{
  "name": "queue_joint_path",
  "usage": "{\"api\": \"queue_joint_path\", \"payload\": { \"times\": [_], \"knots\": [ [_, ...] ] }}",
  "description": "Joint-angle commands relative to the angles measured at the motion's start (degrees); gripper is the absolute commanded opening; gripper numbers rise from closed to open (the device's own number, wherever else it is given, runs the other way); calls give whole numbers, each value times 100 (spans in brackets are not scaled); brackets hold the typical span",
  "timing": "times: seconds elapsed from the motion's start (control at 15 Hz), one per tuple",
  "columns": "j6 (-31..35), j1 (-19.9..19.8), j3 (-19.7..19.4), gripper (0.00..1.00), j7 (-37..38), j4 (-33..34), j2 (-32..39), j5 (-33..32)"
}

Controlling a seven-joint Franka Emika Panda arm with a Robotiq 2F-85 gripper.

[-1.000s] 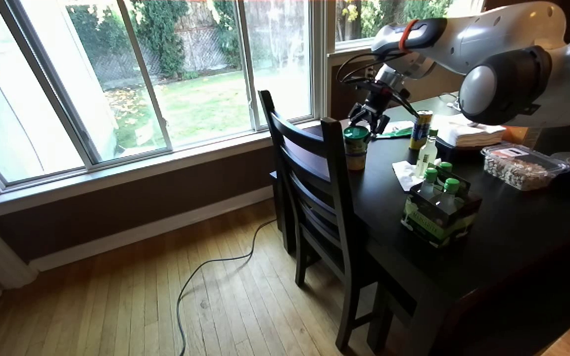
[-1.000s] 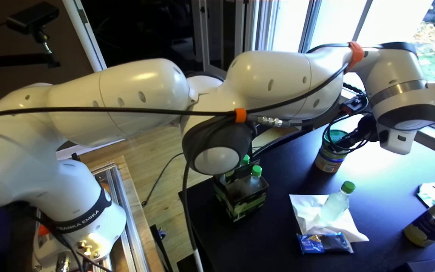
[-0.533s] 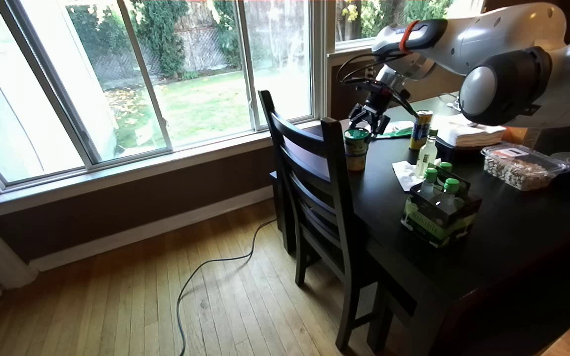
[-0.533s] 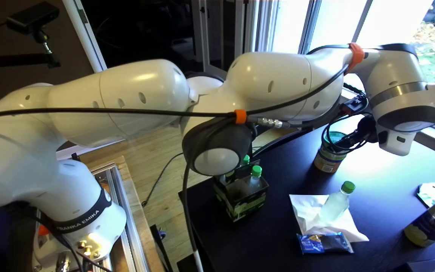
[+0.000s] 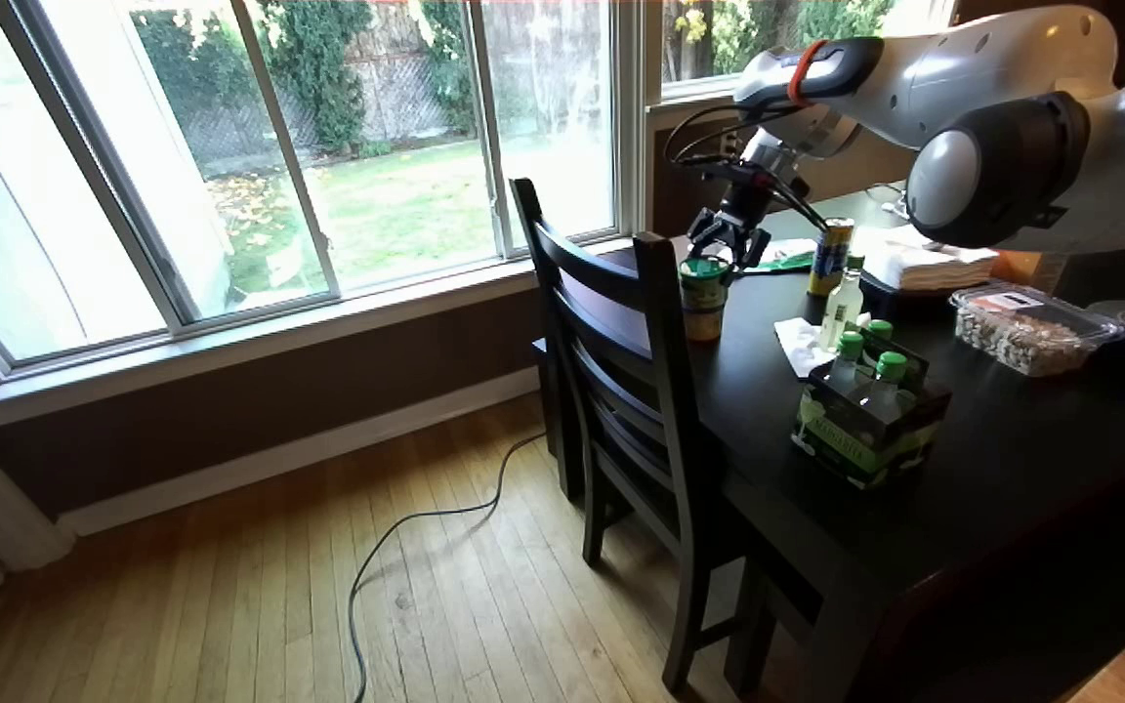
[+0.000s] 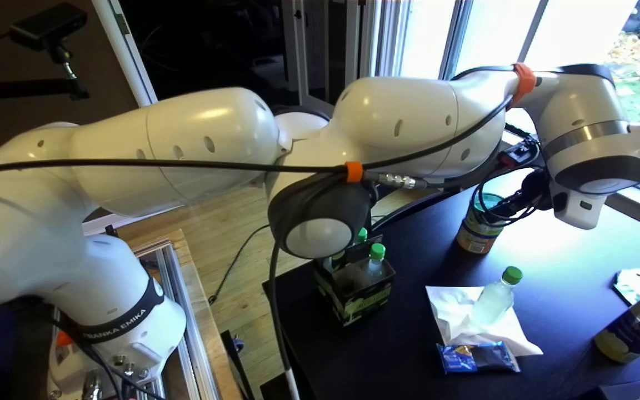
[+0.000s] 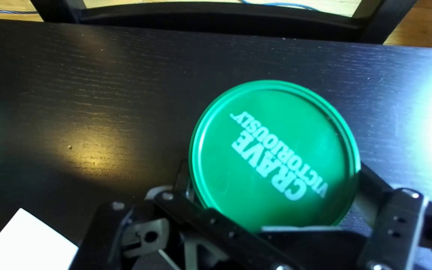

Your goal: Put the green can on top of the yellow can

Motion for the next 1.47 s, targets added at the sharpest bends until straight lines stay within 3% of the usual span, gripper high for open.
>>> {"api": "queue_joint_path", "payload": {
  "times": [0.0,1.4],
  "knots": [
    [-322,-88,141,100,74,160,67,138],
    [-325,-128,252,100,15,215,118,167]
  ]
}}
